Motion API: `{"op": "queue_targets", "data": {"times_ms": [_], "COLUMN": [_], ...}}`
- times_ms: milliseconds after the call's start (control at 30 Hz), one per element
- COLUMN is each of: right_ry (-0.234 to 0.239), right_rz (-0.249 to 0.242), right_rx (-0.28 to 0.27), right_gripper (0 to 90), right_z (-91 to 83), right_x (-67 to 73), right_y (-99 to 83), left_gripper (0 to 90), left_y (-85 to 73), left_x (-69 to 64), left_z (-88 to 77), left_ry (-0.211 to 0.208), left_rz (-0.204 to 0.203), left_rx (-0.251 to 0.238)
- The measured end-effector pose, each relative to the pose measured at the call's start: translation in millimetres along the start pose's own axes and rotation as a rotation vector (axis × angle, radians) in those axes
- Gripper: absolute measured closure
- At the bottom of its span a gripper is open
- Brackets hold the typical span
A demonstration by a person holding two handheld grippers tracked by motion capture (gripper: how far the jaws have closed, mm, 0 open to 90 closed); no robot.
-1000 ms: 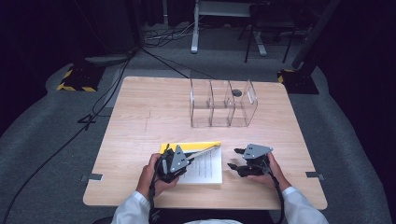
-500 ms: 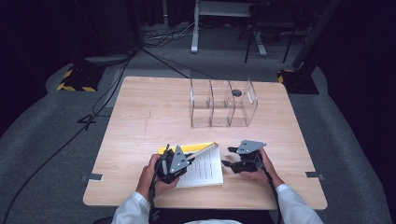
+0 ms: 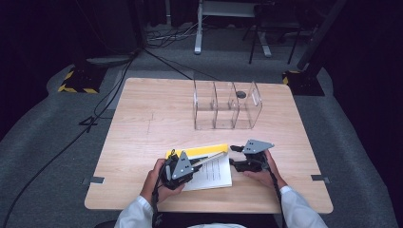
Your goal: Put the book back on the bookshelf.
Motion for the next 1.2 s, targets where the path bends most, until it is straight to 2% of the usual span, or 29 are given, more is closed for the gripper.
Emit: {"op": "queue_targets", "data": {"times_ms": [33,100,167,200,233,267,400,433,500,633,800,833,867,1033,1100,1133,1167,1200], "right_ry": [0.002,0.008,0.028,0.033,0.033,0.014,0.023,0.019,0.009,-0.031,-0.054,-0.062,-0.061,-0.056,-0.029,-0.029,-0.011,-0.011], "right_rz": [0.002,0.012,-0.007,-0.026,-0.026,-0.050,-0.024,-0.007,-0.002,0.026,0.050,0.061,0.063,0.037,0.001,0.001,-0.033,-0.033], "right_rx": [-0.022,-0.050,-0.056,-0.060,-0.060,-0.074,-0.090,-0.097,-0.096,-0.117,-0.163,-0.188,-0.194,-0.213,-0.232,-0.232,-0.247,-0.247], "right_gripper": [44.0,44.8,44.6,44.6,44.6,43.4,43.7,44.0,43.9,44.1,46.3,47.4,47.8,47.9,47.9,47.9,47.7,47.7], "right_z": [-3.0,-5.8,-6.7,-6.9,-6.9,-7.2,-6.1,-5.8,-7.4,-17.8,-32.6,-38.7,-40.1,-43.3,-45.7,-45.7,-46.9,-46.9], "right_x": [0.0,3.1,10.1,15.4,15.4,21.6,23.7,23.1,21.5,8.2,-3.2,-6.7,-7.2,-2.0,10.5,10.5,21.3,21.3], "right_y": [3.8,9.5,14.5,18.8,18.8,28.7,34.7,35.9,36.2,38.8,45.1,48.2,48.7,52.3,60.7,60.7,67.9,67.9], "left_gripper": [78.0,77.3,77.2,77.1,77.1,76.5,76.4,76.2,75.7,74.8,74.1,73.7,73.4,73.3,73.4,73.4,73.5,73.6], "left_y": [-3.8,-6.7,-7.2,-7.2,-8.0,-8.6,-6.5,-5.7,-0.2,16.5,34.2,36.9,39.5,35.3,31.5,29.5,23.4,23.4], "left_x": [-3.0,-6.0,-4.9,-4.9,-3.8,-3.0,1.0,1.3,1.6,0.4,-3.3,-4.2,-5.6,-7.2,-9.9,-10.8,-13.6,-13.6], "left_z": [2.1,2.9,0.1,0.1,-1.7,-2.7,-1.6,0.2,7.8,18.6,26.1,27.0,27.9,18.3,9.9,6.3,-4.1,-4.1], "left_ry": [-0.002,0.003,0.014,0.014,0.007,0.010,0.006,0.001,-0.018,-0.054,-0.064,-0.063,-0.068,-0.079,-0.071,-0.067,-0.059,-0.059], "left_rz": [0.007,-0.005,-0.033,-0.033,-0.056,-0.059,-0.084,-0.084,-0.087,-0.090,-0.067,-0.061,-0.067,-0.072,-0.070,-0.066,-0.075,-0.075], "left_rx": [0.022,0.025,0.002,0.002,-0.016,-0.028,-0.053,-0.054,-0.064,-0.098,-0.122,-0.126,-0.138,-0.169,-0.178,-0.180,-0.196,-0.196]}}
Point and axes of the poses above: each handheld gripper's, and its own axes: z roughly forward along the jaws, y roughly out of its top, x roughly to its left, the point moved 8 cm from there along z, roughly forward along the jaws, and after that the axes turned 1 degree about -x, right-handed, at the moved point
